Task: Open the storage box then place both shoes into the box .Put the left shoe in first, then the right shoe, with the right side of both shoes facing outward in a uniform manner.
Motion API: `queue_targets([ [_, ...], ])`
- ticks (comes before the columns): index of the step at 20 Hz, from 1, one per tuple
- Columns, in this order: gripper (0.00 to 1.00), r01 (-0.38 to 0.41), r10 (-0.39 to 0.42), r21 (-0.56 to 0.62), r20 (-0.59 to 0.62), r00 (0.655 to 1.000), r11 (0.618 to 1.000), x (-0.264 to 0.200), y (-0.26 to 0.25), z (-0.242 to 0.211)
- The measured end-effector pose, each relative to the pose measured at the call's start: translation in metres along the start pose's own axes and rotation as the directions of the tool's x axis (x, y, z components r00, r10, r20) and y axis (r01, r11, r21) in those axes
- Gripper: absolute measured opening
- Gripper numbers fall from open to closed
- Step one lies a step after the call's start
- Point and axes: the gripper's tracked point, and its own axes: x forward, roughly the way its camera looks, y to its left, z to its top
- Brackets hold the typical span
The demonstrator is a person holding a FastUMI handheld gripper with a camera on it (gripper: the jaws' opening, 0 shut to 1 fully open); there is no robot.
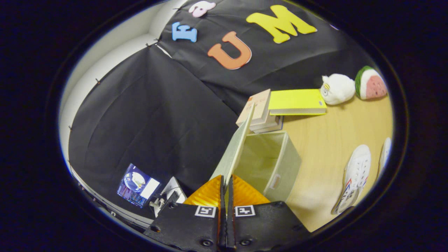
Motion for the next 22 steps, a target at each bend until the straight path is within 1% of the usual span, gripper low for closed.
queue_targets([
  [3, 0.06, -0.021, 0.022, -0.049, 0.027, 0.999, 0.999, 0.016, 0.051, 0.021],
  [5, 0.06, -0.034, 0.035, -0.077, 0.016, 0.999, 0.996, 0.034, 0.083, 0.023],
  [9, 0.08, -0.042, 0.040, -0.176, -0.013, 0.999, 0.984, 0.078, 0.133, 0.015],
  [10, 0.09, -0.040, 0.038, -0.197, -0.015, 0.999, 0.980, 0.089, 0.141, 0.015],
  [12, 0.10, -0.040, 0.035, -0.200, -0.029, 0.999, 0.979, 0.111, 0.153, 0.010],
  [16, 0.16, -0.016, 0.007, -0.234, -0.038, 0.999, 0.972, 0.141, 0.163, 0.001],
  [17, 0.21, -0.011, 0.002, -0.250, -0.037, 0.999, 0.968, 0.145, 0.166, -0.002],
  [19, 0.39, 0.042, -0.046, -0.322, -0.004, 0.999, 0.946, 0.144, 0.161, 0.000],
  [22, 0.69, 0.100, -0.085, -0.392, 0.057, 0.995, 0.914, 0.141, 0.162, 0.005],
])
